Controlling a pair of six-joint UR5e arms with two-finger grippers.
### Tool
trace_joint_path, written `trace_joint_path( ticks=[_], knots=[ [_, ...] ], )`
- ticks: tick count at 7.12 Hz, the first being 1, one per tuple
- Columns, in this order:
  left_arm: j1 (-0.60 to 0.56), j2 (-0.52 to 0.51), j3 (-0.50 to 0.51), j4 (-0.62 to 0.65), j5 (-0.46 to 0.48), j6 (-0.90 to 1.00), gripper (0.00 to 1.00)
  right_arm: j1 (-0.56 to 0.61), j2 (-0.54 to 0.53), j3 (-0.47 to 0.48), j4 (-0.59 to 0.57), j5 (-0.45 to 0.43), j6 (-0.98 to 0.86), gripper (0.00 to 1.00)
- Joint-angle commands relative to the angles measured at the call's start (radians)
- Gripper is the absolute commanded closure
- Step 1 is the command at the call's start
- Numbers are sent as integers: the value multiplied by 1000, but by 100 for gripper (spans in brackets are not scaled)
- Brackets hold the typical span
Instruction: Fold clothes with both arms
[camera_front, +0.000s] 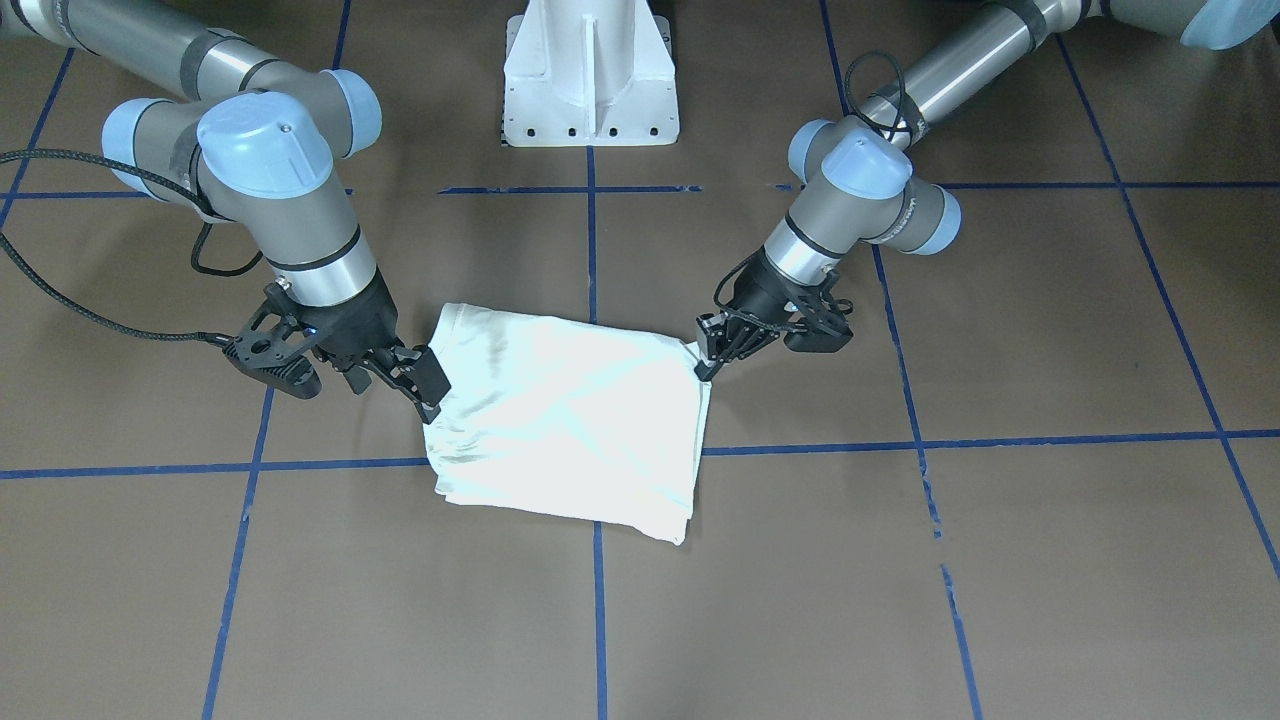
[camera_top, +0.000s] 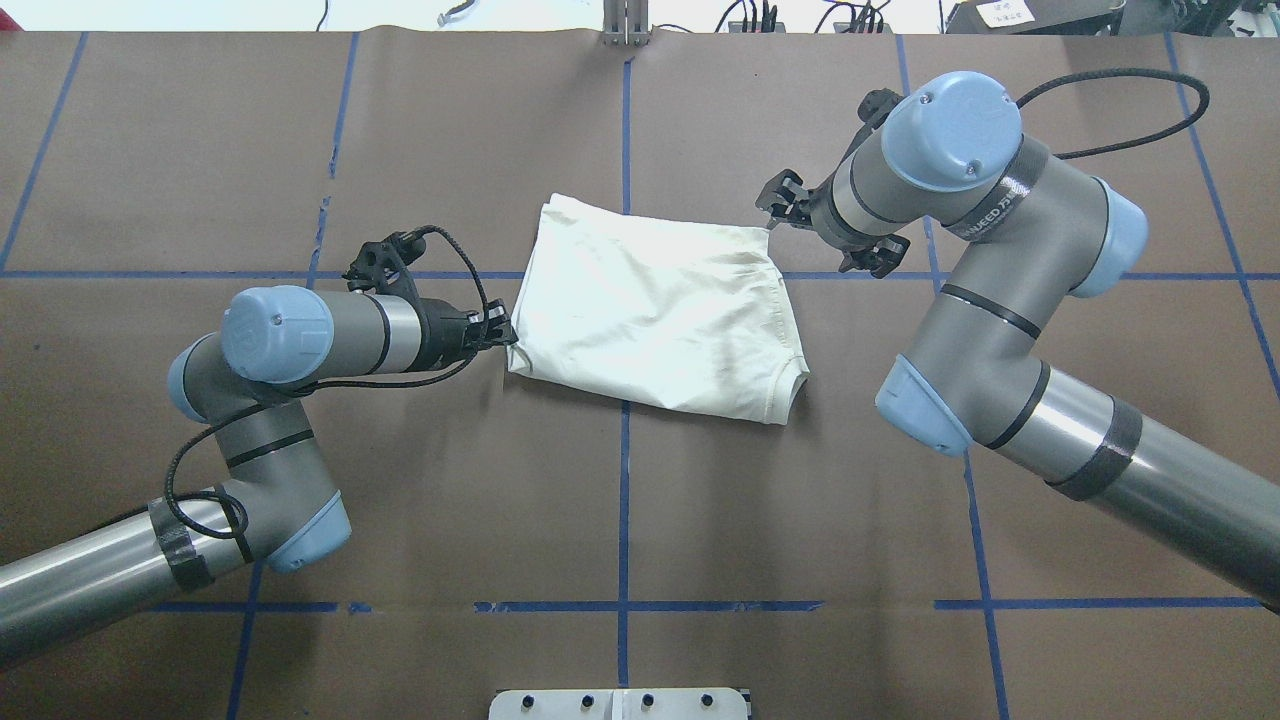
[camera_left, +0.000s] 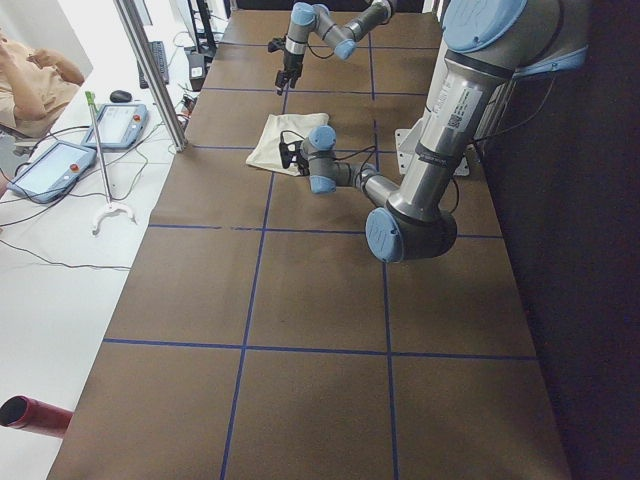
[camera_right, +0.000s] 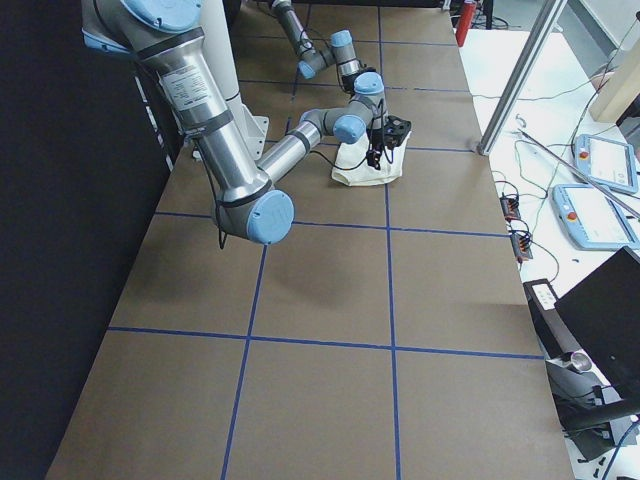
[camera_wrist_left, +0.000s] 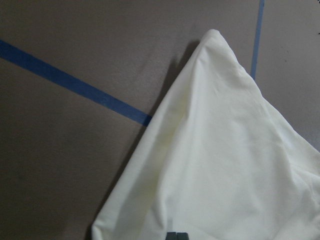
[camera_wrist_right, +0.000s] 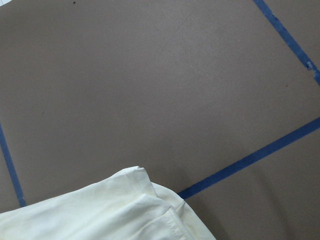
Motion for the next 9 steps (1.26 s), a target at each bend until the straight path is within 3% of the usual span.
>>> trace_joint_path(
  ticks=[1, 3, 5, 7, 9],
  knots=[
    [9, 0, 6, 1, 25, 11, 100, -2, 3, -6, 2, -3, -3, 2],
    [-106, 0, -83, 68, -142, 12, 100, -2, 6, -5, 2, -3, 0, 2],
    [-143, 20, -163, 100, -158, 49, 100, 4, 4, -3, 2, -1, -7, 2],
    [-230, 192, -284, 104, -228, 278, 100, 108, -50, 4, 0, 80, -126, 2],
    [-462, 364, -291, 104, -380, 724, 100, 324, -168, 21, -5, 250, -464, 1]
  ],
)
